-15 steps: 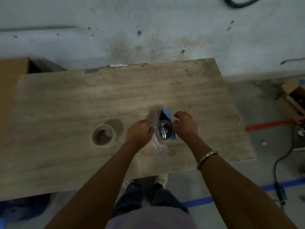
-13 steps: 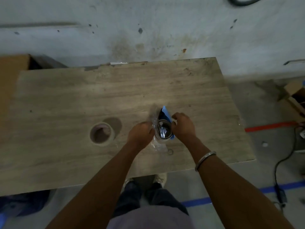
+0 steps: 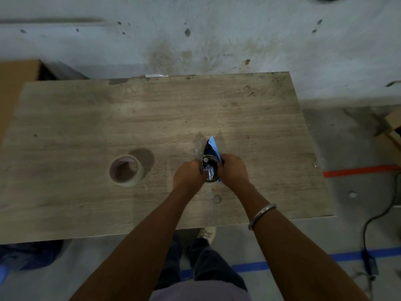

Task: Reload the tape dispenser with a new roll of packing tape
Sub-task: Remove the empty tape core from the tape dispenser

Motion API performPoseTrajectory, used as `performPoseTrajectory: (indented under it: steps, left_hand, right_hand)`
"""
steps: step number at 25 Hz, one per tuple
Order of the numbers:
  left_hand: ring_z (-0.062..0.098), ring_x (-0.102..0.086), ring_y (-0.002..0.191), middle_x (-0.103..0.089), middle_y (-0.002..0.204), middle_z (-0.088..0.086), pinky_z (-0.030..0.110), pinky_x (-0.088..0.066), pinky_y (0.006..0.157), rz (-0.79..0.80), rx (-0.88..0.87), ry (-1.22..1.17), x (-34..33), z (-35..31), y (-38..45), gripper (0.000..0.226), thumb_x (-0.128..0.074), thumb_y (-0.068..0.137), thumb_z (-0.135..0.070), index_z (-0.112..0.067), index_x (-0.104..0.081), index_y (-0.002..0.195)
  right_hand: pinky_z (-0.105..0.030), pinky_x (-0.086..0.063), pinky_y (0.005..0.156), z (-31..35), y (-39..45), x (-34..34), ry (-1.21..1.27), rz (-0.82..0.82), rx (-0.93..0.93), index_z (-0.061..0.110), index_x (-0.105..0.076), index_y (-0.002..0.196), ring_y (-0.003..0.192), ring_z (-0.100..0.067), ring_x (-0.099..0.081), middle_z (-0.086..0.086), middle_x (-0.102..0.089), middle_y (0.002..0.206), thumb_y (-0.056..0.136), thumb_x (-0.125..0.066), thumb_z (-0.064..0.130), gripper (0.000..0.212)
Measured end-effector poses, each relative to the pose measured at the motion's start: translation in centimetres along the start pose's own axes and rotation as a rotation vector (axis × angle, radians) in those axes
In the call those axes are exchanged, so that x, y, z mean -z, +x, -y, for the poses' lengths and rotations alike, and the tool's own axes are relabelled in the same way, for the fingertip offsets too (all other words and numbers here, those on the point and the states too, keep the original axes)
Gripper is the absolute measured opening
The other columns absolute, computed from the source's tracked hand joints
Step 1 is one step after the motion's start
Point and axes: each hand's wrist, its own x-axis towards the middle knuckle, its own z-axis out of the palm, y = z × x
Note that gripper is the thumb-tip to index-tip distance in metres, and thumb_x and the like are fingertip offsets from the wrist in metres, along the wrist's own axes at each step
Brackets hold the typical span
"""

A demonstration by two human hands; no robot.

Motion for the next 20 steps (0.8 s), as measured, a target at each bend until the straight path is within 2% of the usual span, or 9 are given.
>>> performPoseTrajectory:
  steps: [2,5,7,12,15,17,18,20]
  left_hand:
    - [0.023,-0.061,0.069,-0.068,0.08,0.006,0.028,-0.036,0.057,-0.01,-0.018,0.023,0.1,0.1,0.1,0.017,-0.059,0.086,-0.032,-0.017,-0.066,0.087]
    - [0.029,-0.065,0.081,-0.067,0.092,0.009,0.03,-0.038,0.061,-0.022,-0.1,0.149,0.2,0.5,0.5,0.019,-0.053,0.093,-0.029,-0.018,-0.063,0.105]
    - [0.027,-0.065,0.085,-0.065,0.098,0.006,0.031,-0.041,0.063,-0.015,-0.151,0.267,0.8,0.7,0.8,0.022,-0.052,0.095,-0.032,-0.022,-0.061,0.112]
    - [0.024,-0.066,0.093,-0.068,0.105,0.0,0.034,-0.048,0.078,0.005,-0.268,0.533,2.4,0.7,2.3,0.028,-0.054,0.095,-0.033,-0.033,-0.059,0.123]
    - [0.026,-0.066,0.096,-0.068,0.11,0.002,0.035,-0.049,0.08,0.012,-0.276,0.504,2.4,1.3,2.7,0.035,-0.052,0.095,-0.032,-0.037,-0.055,0.13]
    - [0.029,-0.065,0.099,-0.066,0.117,0.005,0.039,-0.052,0.082,-0.058,-0.263,0.339,2.1,2.1,2.5,0.04,-0.051,0.095,-0.038,-0.03,-0.052,0.134]
    - [0.028,-0.064,0.101,-0.065,0.12,0.006,0.04,-0.052,0.083,-0.109,-0.271,0.258,1.9,2.6,2.2,0.048,-0.052,0.092,-0.048,-0.025,-0.052,0.135]
    - [0.026,-0.06,0.109,-0.061,0.129,0.005,0.042,-0.051,0.088,-0.107,-0.351,0.294,1.7,3.4,1.6,0.078,-0.057,0.078,-0.07,-0.018,-0.049,0.136]
  right_hand:
    - [-0.027,-0.039,0.062,-0.1,-0.1,0.0,0.002,0.007,0.001,0.007,-0.069,0.084,0.075,-0.031,-0.066,-0.014,-0.069,0.081,0.083,-0.057,0.012,0.013]
    - [-0.028,-0.039,0.062,0.1,-0.3,0.2,0.004,0.002,-0.001,0.007,-0.07,0.086,0.077,-0.031,-0.066,-0.014,-0.07,0.082,0.081,-0.057,0.009,0.014]
    - [-0.026,-0.036,0.063,0.2,-0.4,0.5,-0.032,0.007,0.006,0.006,-0.071,0.09,0.08,-0.032,-0.065,-0.014,-0.07,0.086,0.082,-0.059,0.009,0.015]
    - [-0.026,-0.035,0.063,0.4,-0.1,0.3,-0.106,0.032,0.007,0.005,-0.069,0.091,0.083,-0.032,-0.066,-0.015,-0.07,0.09,0.084,-0.06,0.012,0.013]
    - [-0.029,-0.043,0.06,0.2,0.0,0.0,-0.06,0.031,-0.019,0.01,-0.067,0.08,0.076,-0.031,-0.068,-0.012,-0.071,0.08,0.083,-0.058,0.015,0.011]
    - [-0.033,-0.052,0.063,0.3,0.1,0.2,-0.036,0.001,-0.028,0.01,-0.069,0.084,0.075,-0.03,-0.068,-0.011,-0.071,0.08,0.084,-0.058,0.019,0.014]
    - [-0.033,-0.052,0.065,0.4,0.2,0.3,-0.037,-0.006,-0.028,0.009,-0.07,0.09,0.077,-0.03,-0.068,-0.011,-0.071,0.083,0.085,-0.059,0.02,0.016]
    - [-0.029,-0.046,0.064,0.6,0.7,0.5,-0.071,0.008,-0.039,0.006,-0.07,0.094,0.081,-0.029,-0.067,-0.012,-0.071,0.087,0.086,-0.062,0.022,0.02]
